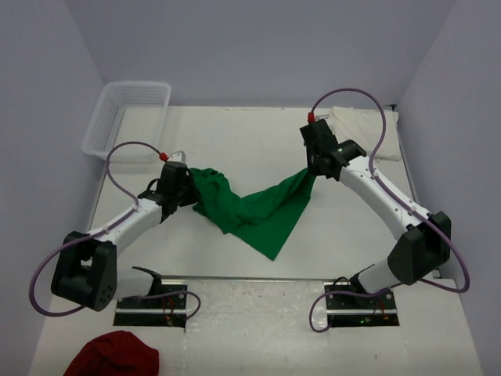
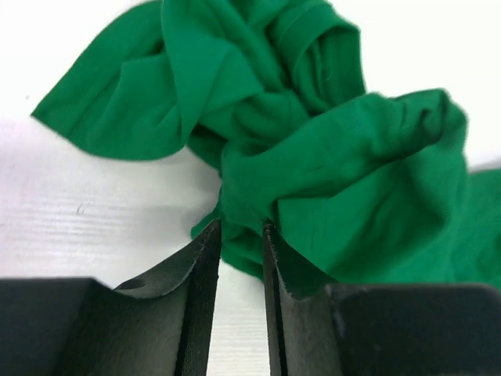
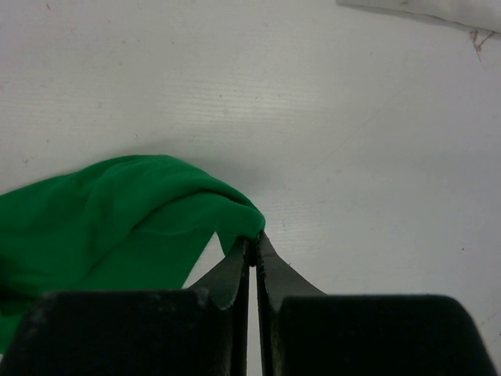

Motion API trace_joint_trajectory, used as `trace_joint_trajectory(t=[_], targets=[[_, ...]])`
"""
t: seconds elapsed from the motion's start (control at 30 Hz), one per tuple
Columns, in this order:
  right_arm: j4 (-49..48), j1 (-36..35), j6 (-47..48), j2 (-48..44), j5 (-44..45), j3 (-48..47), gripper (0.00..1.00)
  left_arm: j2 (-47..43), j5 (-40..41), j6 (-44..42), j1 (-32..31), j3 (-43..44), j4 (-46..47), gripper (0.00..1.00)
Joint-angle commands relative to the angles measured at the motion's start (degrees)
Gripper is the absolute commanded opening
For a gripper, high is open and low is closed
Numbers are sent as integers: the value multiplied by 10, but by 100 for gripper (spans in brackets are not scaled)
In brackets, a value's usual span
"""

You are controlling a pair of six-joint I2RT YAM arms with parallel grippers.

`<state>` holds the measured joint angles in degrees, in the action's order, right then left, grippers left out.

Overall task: Fold and stack the t-shirts
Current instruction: Flatten out the tshirt

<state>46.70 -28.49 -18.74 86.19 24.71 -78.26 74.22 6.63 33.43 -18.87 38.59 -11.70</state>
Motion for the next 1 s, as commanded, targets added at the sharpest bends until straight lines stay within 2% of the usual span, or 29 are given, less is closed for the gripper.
trace_joint_trajectory(t=[0.0, 0.23, 0.37, 0.43, 0.8, 0.97], targets=[[-6, -2, 10, -25, 11, 3, 0, -7, -47, 0, 14, 5, 60, 30], [-13, -2, 8, -19, 8, 13, 0, -35, -105, 14, 14, 0, 69, 38], [-12, -2, 8, -22, 8, 11, 0, -51, -108, 14, 15, 6, 49, 40], [-8, -2, 8, -23, 8, 7, 0, -57, -115, 15, 15, -10, 69, 42], [-4, -1, 5, -27, 11, 9, 0, -53, -166, 13, 16, -25, 106, 41], [2, -2, 2, -25, 11, 7, 0, -59, -196, 11, 17, -28, 154, 41]])
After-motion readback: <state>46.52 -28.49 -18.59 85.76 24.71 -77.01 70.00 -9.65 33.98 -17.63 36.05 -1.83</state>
